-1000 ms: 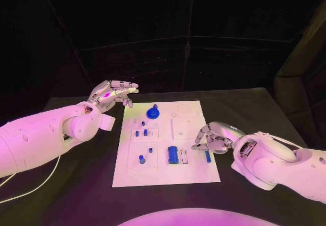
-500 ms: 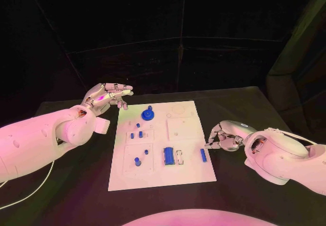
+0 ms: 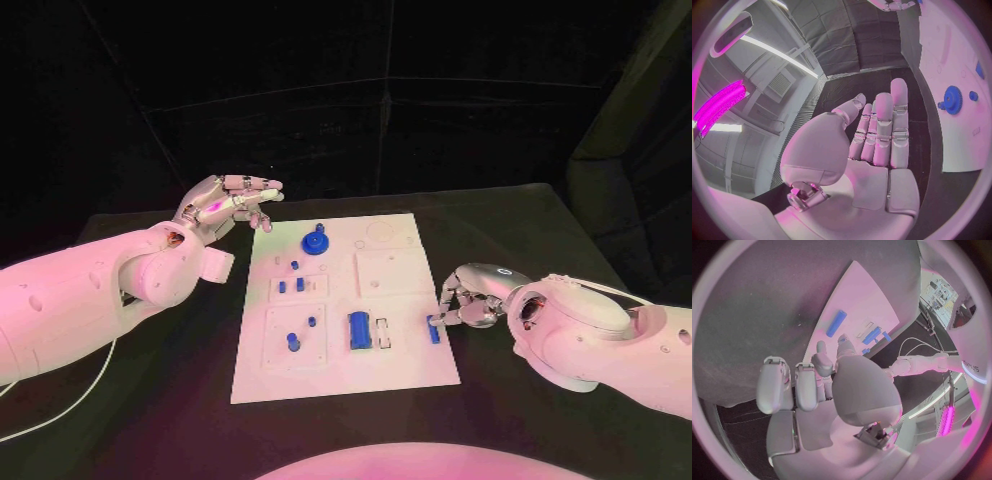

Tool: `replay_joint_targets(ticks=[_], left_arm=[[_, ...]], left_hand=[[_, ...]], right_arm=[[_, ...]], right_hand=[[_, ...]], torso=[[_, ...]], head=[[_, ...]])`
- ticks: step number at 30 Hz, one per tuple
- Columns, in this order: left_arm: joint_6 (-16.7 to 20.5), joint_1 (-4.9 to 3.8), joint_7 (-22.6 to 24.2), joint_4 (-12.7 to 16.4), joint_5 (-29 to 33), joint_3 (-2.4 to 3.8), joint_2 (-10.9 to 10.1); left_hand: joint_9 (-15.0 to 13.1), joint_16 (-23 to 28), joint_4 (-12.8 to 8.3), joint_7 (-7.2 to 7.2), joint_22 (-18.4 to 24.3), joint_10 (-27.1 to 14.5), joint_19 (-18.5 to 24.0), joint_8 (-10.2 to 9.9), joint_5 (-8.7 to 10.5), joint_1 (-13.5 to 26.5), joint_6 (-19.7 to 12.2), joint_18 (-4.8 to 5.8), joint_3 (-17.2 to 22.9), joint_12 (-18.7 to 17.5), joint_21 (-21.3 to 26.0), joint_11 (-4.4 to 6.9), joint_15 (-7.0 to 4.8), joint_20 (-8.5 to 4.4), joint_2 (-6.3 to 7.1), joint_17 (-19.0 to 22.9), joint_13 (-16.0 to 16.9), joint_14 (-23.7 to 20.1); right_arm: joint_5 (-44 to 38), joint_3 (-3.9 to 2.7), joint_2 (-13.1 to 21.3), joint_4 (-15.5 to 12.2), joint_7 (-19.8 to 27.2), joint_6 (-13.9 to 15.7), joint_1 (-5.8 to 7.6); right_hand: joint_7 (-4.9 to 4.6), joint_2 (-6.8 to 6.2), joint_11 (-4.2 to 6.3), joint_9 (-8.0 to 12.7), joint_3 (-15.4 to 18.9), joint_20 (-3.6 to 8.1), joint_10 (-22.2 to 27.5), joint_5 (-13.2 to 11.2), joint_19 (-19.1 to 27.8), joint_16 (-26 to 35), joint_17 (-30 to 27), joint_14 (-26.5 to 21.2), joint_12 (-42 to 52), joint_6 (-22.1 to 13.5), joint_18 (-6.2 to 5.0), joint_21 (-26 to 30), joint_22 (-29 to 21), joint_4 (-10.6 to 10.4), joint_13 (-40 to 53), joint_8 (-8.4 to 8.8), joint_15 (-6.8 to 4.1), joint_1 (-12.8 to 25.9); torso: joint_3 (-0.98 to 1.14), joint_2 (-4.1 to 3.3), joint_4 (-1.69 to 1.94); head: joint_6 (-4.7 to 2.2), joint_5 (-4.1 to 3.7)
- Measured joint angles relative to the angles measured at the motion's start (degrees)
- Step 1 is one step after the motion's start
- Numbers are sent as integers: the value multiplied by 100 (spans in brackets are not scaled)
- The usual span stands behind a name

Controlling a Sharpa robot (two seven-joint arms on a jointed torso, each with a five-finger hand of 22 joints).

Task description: Assemble the parts on the task board

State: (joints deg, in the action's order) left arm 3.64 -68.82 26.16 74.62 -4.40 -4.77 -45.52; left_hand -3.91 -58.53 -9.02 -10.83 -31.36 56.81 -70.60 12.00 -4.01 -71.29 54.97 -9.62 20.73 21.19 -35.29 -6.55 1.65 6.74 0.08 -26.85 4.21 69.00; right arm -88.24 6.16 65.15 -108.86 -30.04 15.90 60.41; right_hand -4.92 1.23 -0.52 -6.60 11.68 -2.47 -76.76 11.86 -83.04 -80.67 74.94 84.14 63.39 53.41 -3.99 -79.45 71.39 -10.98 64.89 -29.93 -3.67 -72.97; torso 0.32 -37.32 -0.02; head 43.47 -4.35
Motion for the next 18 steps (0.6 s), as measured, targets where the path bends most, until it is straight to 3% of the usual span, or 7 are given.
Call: replay_joint_targets(ticks=[9,18], left_arm=[[-1,0,0,6,0,-1,-4],[-2,0,0,7,0,-1,-17]], left_hand=[[0,0,0,0,0,0,0,23,0,0,0,0,0,0,0,0,0,0,0,7,0,0],[0,0,0,0,4,0,0,23,0,0,0,0,0,0,0,0,0,0,0,7,0,0]], right_arm=[[-111,0,-207,53,-72,-168,-111],[-172,-17,-325,167,-111,-247,-134]], right_hand=[[21,0,0,0,36,0,0,-21,0,1,-1,0,-23,21,0,7,-24,-4,-8,0,0,0],[23,0,17,-22,52,0,17,-21,0,22,-1,0,-27,61,0,32,-36,12,-17,20,0,0]], torso=[[-3,-1,-8],[0,-2,-1]], head=[[5,13],[22,7]])
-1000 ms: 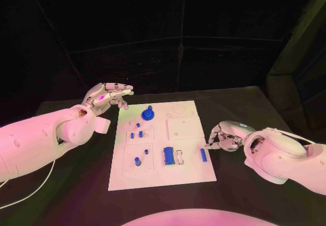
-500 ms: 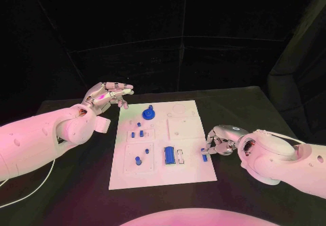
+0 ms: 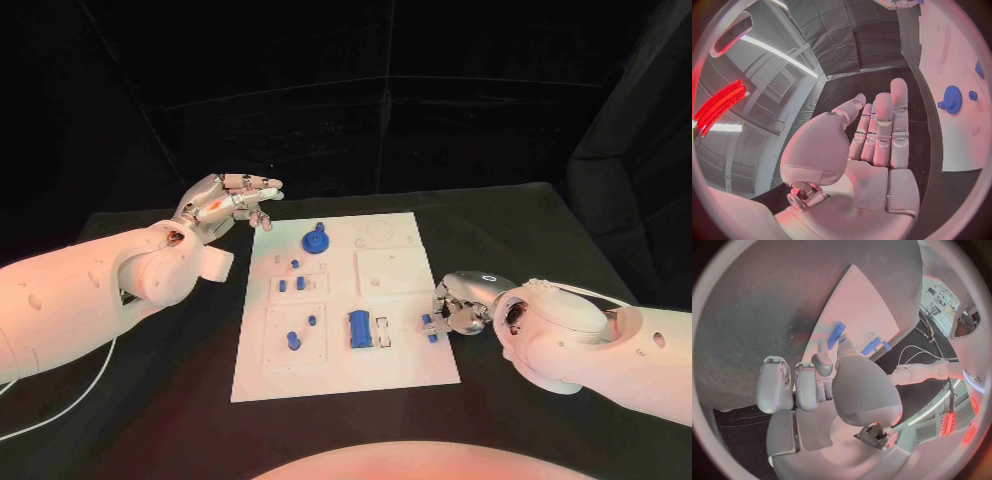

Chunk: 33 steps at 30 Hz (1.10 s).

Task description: Assemble the parts on the task board

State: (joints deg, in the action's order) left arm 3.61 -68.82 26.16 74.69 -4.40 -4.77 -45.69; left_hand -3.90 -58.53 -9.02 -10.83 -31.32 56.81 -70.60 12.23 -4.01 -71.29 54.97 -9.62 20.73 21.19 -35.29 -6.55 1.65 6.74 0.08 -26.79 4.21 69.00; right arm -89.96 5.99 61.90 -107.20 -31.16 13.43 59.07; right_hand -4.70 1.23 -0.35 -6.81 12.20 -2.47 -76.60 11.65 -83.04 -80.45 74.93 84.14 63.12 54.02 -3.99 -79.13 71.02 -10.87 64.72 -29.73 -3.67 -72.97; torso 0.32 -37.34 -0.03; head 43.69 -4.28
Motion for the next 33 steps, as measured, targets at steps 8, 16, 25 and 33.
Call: replay_joint_targets(ticks=[8,16,25,33], left_arm=[[-1,0,0,0,0,0,-2],[-3,0,0,0,0,0,-11],[-4,0,0,3,0,0,-14],[-5,0,0,-2,0,-2,-9]], left_hand=[[0,0,0,0,-1,0,0,0,0,0,0,0,0,0,0,0,0,0,0,0,0,0],[0,0,0,0,-1,0,0,0,0,0,0,0,0,0,0,0,0,0,0,-1,0,0],[0,0,0,0,-1,0,0,0,0,0,0,0,0,0,0,0,0,0,0,-1,0,0],[0,0,0,0,-2,0,0,0,0,0,0,0,0,0,0,0,0,0,0,4,0,0]], right_arm=[[-156,-14,-143,55,-28,-48,-14],[-452,-29,-245,78,-88,-141,-32],[-698,-44,-287,31,-170,-270,-31],[-463,-23,-121,-158,-221,-81,-53]], right_hand=[[2,44,5,-18,22,0,5,25,0,5,0,0,-19,40,0,0,-6,104,0,35,0,-262],[-3,108,25,-35,-95,21,25,67,21,26,-1,0,-78,86,0,22,-28,301,-14,51,0,-595],[18,327,65,41,-427,21,67,122,21,57,-1,-18,-174,106,0,22,-27,553,-47,268,-17,-978],[-26,317,66,112,-1284,44,109,298,43,57,-1,-12,-286,122,0,45,-32,723,-112,469,-35,-1104]], torso=[[0,-2,2],[-1,-1,2],[-2,4,2],[0,6,1]], head=[[2,11],[-2,7],[10,12],[-7,21]])
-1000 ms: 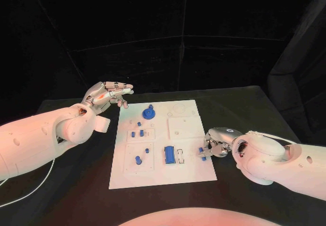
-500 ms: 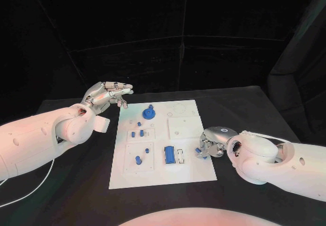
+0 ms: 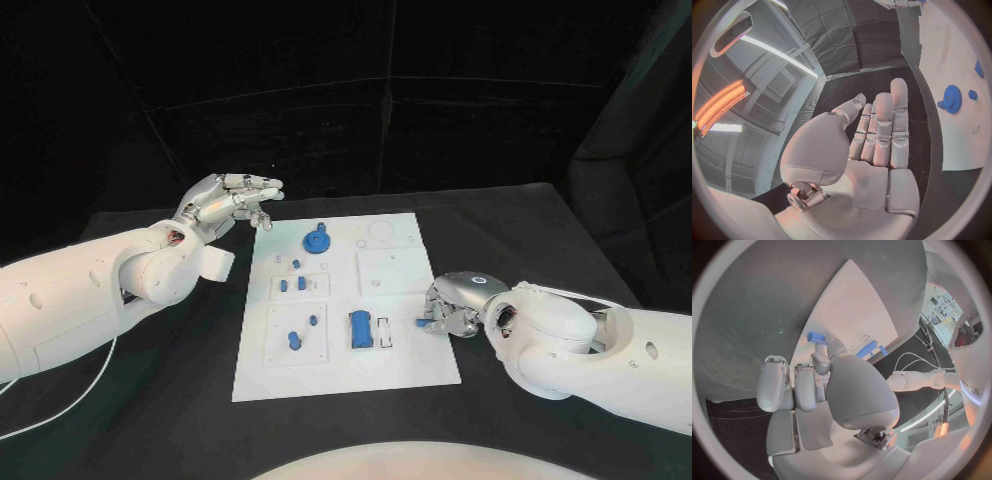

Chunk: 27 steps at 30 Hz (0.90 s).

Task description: Assemble the parts on the task board

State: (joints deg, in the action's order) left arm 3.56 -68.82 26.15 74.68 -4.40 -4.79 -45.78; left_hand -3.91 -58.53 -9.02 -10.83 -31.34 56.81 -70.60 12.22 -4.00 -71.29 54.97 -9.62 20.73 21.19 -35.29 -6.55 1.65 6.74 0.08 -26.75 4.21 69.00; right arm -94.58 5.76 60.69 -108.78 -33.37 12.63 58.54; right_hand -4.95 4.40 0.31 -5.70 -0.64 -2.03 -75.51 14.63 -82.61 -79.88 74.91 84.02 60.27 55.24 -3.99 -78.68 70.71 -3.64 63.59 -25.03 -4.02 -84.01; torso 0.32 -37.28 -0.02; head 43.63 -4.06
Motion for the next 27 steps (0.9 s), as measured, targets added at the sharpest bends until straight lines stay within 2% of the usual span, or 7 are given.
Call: replay_joint_targets(ticks=[3,6,11,17,21,23,27], left_arm=[[-1,0,0,-4,0,0,3],[-3,0,0,-5,0,0,7],[-9,0,-2,-6,0,0,10],[-18,1,-5,-6,0,0,10],[-23,1,-8,-6,0,-1,13],[-29,1,-10,-5,0,-2,17],[-38,1,-14,-6,0,-2,24]], left_hand=[[0,0,0,0,0,0,0,0,0,0,0,0,0,0,0,0,0,0,0,0,0,0],[0,0,0,0,0,0,0,0,0,0,0,0,0,0,0,0,0,0,0,0,0,0],[0,0,0,0,3,-21,0,0,0,0,0,0,0,17,0,-21,-16,0,0,0,0,-16],[0,0,0,0,6,-21,0,0,0,0,0,0,0,23,0,-21,-21,0,0,0,0,-21],[0,0,12,-2,5,-21,0,0,0,0,-3,0,-11,23,0,-21,-21,0,0,6,-7,-21],[0,0,17,-20,5,-21,0,0,0,0,-21,0,-17,23,0,-21,-21,0,0,6,-7,-21],[0,-22,17,-20,5,-42,0,0,0,0,-21,0,-17,23,0,0,-21,0,0,6,-6,-21]], right_arm=[[335,12,73,-76,1,145,-9],[689,29,99,-147,36,294,-24],[1227,36,113,-235,167,599,-36],[1560,33,98,-265,316,886,-33],[1695,33,13,-251,390,995,-33],[1751,33,-49,-225,413,1037,-33],[1828,33,-151,-169,423,1098,-33]], right_hand=[[-11,-3,0,17,-372,0,0,-80,0,15,0,0,-39,14,0,31,-30,-102,-11,110,0,3],[-34,-173,0,18,-599,0,0,-130,0,35,0,3,-61,38,0,32,-45,-190,-23,143,-1,177],[-39,-352,-2,-14,-813,0,-4,-130,0,35,0,12,-36,70,-1,32,-39,-247,23,198,-11,433],[19,-517,-23,-43,-958,0,-27,-123,0,35,-1,12,2,191,0,32,-7,-314,67,220,-11,598],[39,-596,1,-49,-1017,0,-108,49,0,4,-1,12,81,262,0,14,60,-372,133,226,-11,783],[58,-647,-20,-64,-1023,0,-127,143,0,0,-1,12,98,320,0,-4,82,-380,156,226,-11,860],[76,-714,11,-131,-953,11,-200,432,-54,-49,-1,12,195,386,0,-49,161,-499,228,226,-11,1051]], torso=[[-2,0,0],[-3,-1,1],[-3,-6,1],[-3,-7,1],[-3,-7,1],[-4,-7,1],[-5,-7,2]], head=[[-8,-7],[-12,4],[-14,18],[1,23],[7,25],[7,22],[4,27]])
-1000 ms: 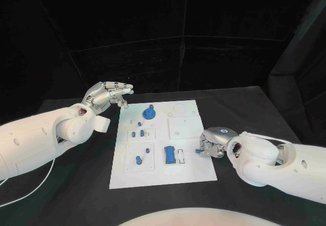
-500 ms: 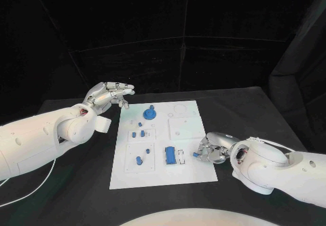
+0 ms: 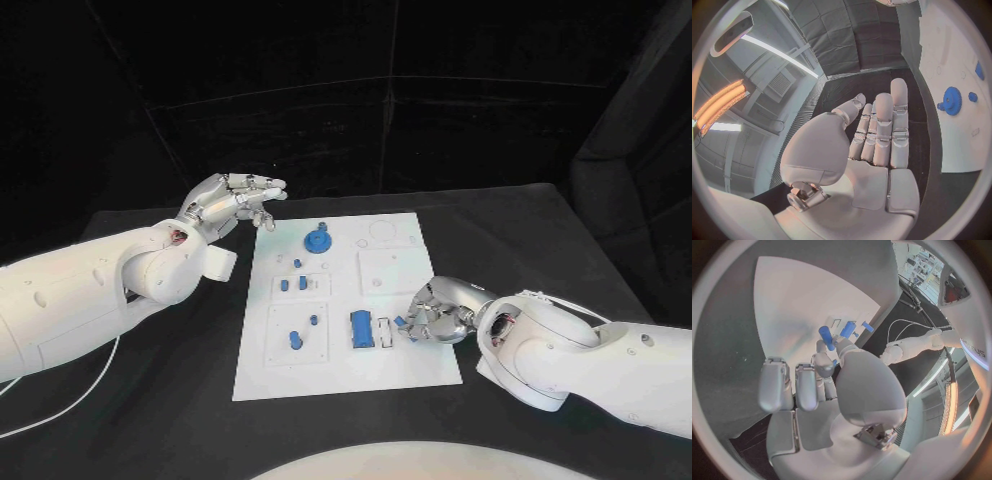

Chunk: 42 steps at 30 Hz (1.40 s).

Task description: Assemble the parts on the task board

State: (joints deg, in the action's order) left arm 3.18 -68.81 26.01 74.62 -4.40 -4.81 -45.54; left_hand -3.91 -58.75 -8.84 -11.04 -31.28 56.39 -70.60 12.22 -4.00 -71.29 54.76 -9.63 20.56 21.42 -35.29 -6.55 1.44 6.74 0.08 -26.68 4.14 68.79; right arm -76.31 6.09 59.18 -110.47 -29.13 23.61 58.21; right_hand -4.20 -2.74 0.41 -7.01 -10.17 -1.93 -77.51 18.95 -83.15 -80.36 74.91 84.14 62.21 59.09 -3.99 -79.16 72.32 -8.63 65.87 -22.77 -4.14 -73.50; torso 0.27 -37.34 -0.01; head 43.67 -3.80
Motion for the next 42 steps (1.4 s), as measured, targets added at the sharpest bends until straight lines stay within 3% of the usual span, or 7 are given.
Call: replay_joint_targets(ticks=[12,22,42], left_arm=[[-15,0,-13,0,0,-2,9],[-17,0,-15,-1,0,-4,10],[-24,0,-17,1,0,-6,4]], left_hand=[[0,0,16,0,7,-20,0,0,0,0,0,0,-16,0,0,-20,0,0,0,7,1,0],[0,0,16,0,6,-20,0,0,0,0,0,0,-16,0,0,-21,0,0,0,7,1,0],[0,0,15,0,6,-20,0,0,0,0,0,0,-15,0,0,-20,0,0,0,6,-3,0]], right_arm=[[108,0,-416,237,-143,7,0],[162,-8,-669,368,-325,-47,6],[-37,-14,-733,403,-574,-250,15]], right_hand=[[91,-41,51,-90,90,20,-92,53,-21,-66,0,-20,102,149,0,-43,87,-90,118,-31,-19,174],[84,-24,62,-128,128,41,-103,53,-42,-66,0,-20,123,178,0,-43,87,-128,118,-102,-18,191],[119,44,112,-256,269,41,-152,89,-41,-88,0,-20,147,266,0,-67,101,-268,180,-103,-60,377]], torso=[[2,-3,8],[2,-3,-2],[2,4,-9]], head=[[5,53],[30,82],[45,81]])
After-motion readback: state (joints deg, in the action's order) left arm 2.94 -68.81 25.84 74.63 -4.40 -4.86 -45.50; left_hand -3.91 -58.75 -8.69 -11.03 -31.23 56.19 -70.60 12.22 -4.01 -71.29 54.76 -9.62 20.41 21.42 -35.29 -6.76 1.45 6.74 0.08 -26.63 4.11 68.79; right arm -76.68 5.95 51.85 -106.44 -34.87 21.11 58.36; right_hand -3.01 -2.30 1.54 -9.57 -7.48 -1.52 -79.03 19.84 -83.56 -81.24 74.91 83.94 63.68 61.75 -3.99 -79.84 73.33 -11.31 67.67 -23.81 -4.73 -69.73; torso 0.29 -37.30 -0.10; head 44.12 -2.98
